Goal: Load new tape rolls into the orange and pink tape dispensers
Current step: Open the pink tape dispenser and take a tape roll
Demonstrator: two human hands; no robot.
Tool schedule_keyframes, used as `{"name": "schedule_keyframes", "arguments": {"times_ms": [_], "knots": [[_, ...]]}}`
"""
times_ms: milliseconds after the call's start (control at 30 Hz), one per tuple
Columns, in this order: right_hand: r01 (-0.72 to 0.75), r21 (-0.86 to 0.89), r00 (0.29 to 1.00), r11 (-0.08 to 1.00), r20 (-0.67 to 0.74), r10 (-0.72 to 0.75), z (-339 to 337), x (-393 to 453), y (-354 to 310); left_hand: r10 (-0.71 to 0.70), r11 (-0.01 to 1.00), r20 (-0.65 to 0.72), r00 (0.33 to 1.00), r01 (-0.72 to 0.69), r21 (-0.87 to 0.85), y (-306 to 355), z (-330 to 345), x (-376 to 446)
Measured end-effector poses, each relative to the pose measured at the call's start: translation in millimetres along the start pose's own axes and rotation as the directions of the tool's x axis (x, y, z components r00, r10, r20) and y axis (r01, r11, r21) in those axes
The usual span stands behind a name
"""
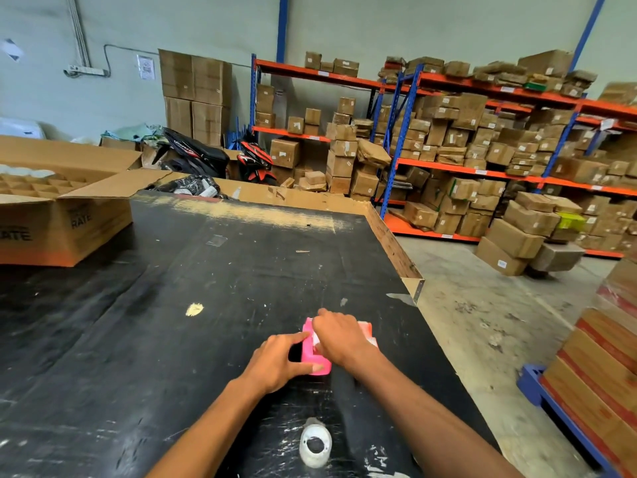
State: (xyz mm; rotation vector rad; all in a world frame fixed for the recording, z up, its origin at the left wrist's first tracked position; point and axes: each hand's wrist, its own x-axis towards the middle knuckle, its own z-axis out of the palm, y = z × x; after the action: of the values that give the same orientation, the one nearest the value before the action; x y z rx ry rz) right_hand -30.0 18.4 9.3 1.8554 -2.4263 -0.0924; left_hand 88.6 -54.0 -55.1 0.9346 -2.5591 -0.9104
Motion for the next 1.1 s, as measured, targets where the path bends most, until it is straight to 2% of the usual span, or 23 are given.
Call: {"name": "schedule_keyframes", "arguments": {"times_ms": [100, 167, 233, 333, 400, 467, 567, 733, 867, 1100], "knots": [[-0.036, 0.204, 0.991, 0.978, -0.119, 0.061, 0, -12, 9, -0.005, 1.0, 0.016, 1.0, 0.006, -0.011, -1, 0, -1], [-0.048, 0.36, 0.985, 0.932, -0.14, 0.105, -3, -20, 17, 0.0, 1.0, 0.056, 0.998, 0.001, -0.014, -3, 0, 0], [-0.043, 0.44, 0.982, 0.897, -0.147, 0.119, -4, -30, 24, 0.02, 1.0, 0.038, 0.999, -0.019, -0.024, -1, -1, -2], [-0.001, 0.479, 0.982, 0.878, -0.167, 0.092, -7, -44, 32, -0.006, 0.969, -0.162, 0.987, -0.034, -0.246, 18, -4, -11], [0.038, 0.507, 0.98, 0.861, -0.188, 0.068, -11, -54, 33, -0.055, 0.877, -0.214, 0.975, -0.055, -0.478, 37, -8, -20], [0.086, 0.512, 0.975, 0.855, -0.22, 0.033, -13, -62, 30, -0.087, 0.783, -0.168, 0.982, -0.037, -0.621, 55, -10, -27], [0.134, 0.552, 0.956, 0.823, -0.292, 0.04, -10, -72, 23, -0.131, 0.696, -0.143, 0.981, -0.012, -0.718, 71, -8, -31], [0.144, 0.72, 0.899, 0.679, -0.383, 0.215, 0, -79, 23, -0.197, 0.536, -0.085, 0.977, 0.035, -0.843, 79, -1, -30], [0.187, 0.797, 0.859, 0.575, -0.417, 0.298, 1, -84, 23, -0.214, 0.442, -0.039, 0.976, 0.061, -0.895, 87, 2, -31], [0.155, 0.871, 0.928, 0.467, -0.29, 0.233, 0, -96, 32, -0.214, 0.374, 0.069, 0.974, 0.147, -0.916, 88, 8, -44]]}}
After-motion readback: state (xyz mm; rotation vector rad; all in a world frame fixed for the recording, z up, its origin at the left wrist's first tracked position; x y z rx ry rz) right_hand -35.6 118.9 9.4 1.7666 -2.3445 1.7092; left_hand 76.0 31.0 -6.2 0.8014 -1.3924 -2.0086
